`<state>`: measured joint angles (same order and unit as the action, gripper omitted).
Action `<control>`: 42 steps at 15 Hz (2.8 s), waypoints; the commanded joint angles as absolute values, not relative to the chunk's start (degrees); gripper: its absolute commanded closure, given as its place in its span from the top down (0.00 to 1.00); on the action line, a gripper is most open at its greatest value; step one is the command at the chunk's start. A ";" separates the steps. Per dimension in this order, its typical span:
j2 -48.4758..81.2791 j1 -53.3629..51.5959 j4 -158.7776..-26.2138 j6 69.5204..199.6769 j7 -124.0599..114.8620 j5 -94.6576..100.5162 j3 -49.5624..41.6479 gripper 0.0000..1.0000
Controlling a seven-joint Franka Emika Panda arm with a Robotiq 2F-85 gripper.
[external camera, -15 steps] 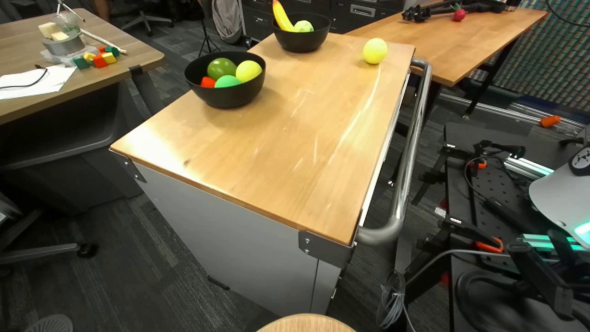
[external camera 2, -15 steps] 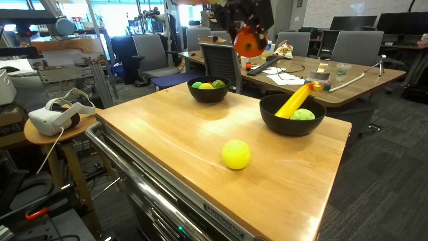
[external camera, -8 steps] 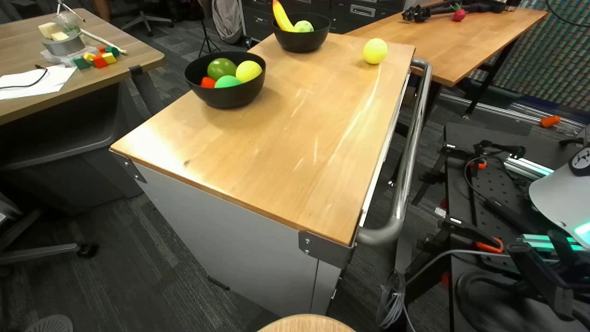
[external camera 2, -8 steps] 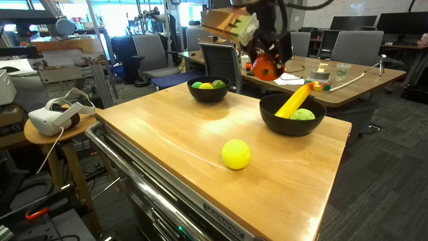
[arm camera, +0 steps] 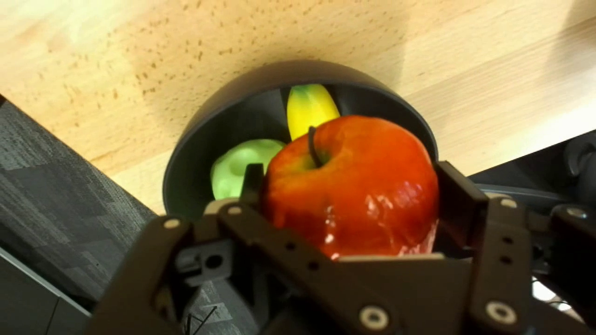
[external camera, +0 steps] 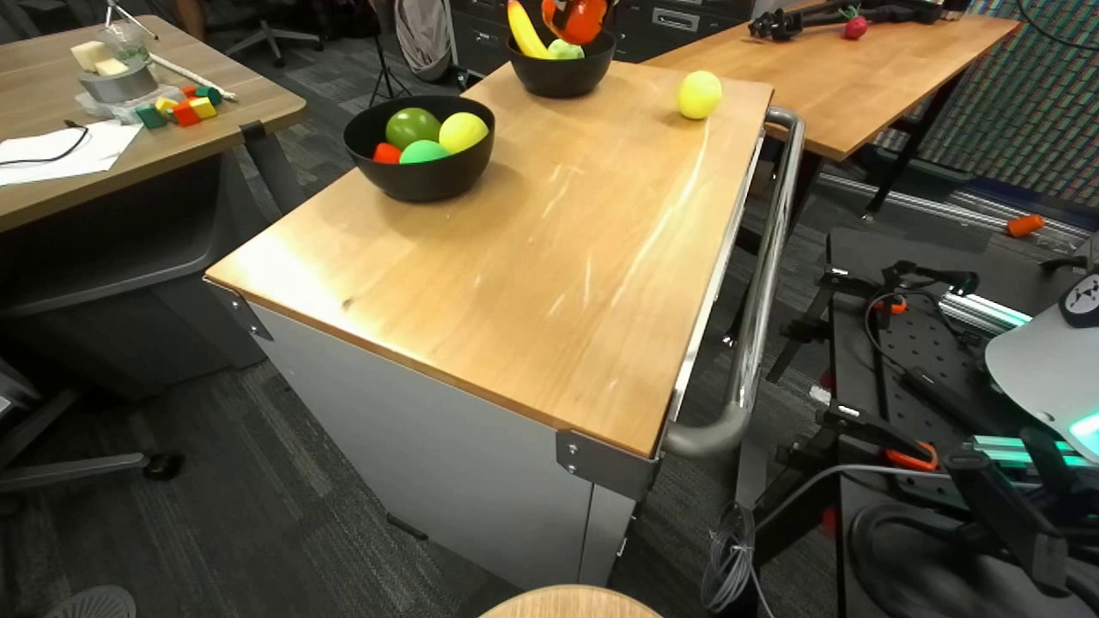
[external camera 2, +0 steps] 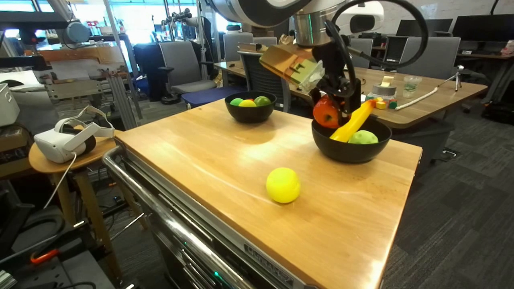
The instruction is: Pick up the plush vegetable and fruit toy, then put them in the two bowls
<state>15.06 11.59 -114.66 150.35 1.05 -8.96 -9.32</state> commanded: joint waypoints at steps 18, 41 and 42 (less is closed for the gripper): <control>-13.69 10.52 -135.70 134.14 -19.82 15.94 -10.96 1.00; 2.77 14.58 -137.84 150.61 -26.38 19.76 -11.18 1.00; 3.72 14.33 -137.33 150.61 -26.64 19.63 -11.36 0.75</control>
